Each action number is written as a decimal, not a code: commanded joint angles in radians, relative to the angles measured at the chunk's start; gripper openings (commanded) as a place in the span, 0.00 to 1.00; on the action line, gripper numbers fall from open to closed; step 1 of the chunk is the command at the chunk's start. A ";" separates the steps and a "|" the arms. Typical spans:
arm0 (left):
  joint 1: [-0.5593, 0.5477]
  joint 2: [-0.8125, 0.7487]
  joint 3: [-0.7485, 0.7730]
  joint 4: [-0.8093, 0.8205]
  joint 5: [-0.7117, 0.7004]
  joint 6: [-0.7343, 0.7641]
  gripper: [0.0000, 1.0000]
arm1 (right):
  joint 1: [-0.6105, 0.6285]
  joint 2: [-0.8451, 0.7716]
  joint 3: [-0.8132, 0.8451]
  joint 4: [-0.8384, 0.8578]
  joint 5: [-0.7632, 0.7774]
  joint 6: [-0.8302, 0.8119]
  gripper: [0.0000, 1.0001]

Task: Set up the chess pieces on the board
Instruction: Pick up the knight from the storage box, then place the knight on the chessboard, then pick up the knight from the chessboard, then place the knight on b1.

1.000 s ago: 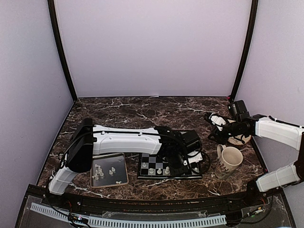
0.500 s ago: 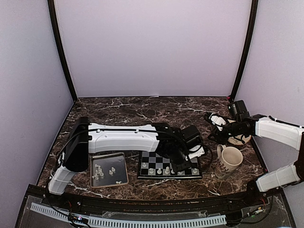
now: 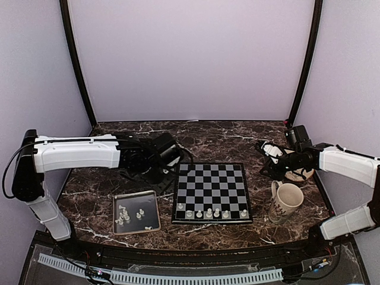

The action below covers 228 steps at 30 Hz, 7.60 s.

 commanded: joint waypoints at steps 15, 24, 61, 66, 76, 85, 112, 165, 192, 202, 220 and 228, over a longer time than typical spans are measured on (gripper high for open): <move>0.176 -0.192 -0.363 -0.272 0.144 -0.328 0.30 | -0.006 0.021 0.014 -0.010 -0.021 -0.012 0.39; 0.176 -0.152 -0.383 -0.227 0.211 -0.285 0.27 | -0.004 0.011 0.012 -0.010 -0.010 -0.010 0.39; 0.108 -0.099 -0.131 -0.191 0.327 -0.117 0.00 | -0.006 0.003 0.010 -0.011 -0.006 -0.013 0.39; 0.087 0.024 0.052 -0.151 0.315 -0.052 0.00 | -0.005 0.002 0.012 -0.014 -0.007 -0.013 0.39; 0.020 0.353 0.413 -0.123 0.229 0.043 0.00 | -0.005 -0.010 0.009 -0.014 -0.012 -0.010 0.39; 0.009 0.506 0.552 -0.150 0.217 0.064 0.01 | -0.005 0.003 0.010 -0.012 -0.007 -0.014 0.39; 0.217 0.102 0.195 0.233 0.323 0.173 0.24 | 0.233 0.117 0.305 -0.235 -0.096 -0.089 0.43; 0.370 -0.280 -0.286 0.615 0.158 0.208 0.84 | 0.564 0.814 0.847 -0.445 -0.096 -0.027 0.02; 0.370 -0.230 -0.251 0.558 0.192 0.245 0.82 | 0.490 0.271 0.412 -0.490 -0.003 -0.047 0.00; 0.369 -0.177 -0.218 0.526 0.217 0.244 0.80 | 0.504 0.184 0.263 -0.483 -0.015 -0.113 0.00; 0.370 -0.177 -0.213 0.521 0.206 0.255 0.78 | 0.553 0.271 0.220 -0.408 -0.004 -0.100 0.01; 0.369 -0.177 -0.213 0.521 0.207 0.257 0.78 | 0.555 0.287 0.205 -0.383 0.012 -0.093 0.02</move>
